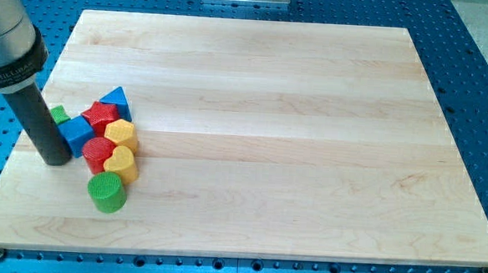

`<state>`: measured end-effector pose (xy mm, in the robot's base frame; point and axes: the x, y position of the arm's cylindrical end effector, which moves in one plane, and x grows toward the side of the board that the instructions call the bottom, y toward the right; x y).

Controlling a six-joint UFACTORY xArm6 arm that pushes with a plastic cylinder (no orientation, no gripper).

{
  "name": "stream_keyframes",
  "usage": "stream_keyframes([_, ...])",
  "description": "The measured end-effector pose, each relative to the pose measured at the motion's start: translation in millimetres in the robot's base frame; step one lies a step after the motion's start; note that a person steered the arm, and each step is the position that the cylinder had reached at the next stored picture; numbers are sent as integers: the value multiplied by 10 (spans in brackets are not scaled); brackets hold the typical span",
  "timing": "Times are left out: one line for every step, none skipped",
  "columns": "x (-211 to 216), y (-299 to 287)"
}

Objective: Push the green star into the red star

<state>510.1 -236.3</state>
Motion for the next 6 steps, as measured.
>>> stream_keyframes([185, -176])
stream_keyframes([77, -399])
stream_keyframes([-414, -395])
stream_keyframes([-639, -57])
stream_keyframes([-640, 394])
stream_keyframes([-665, 47])
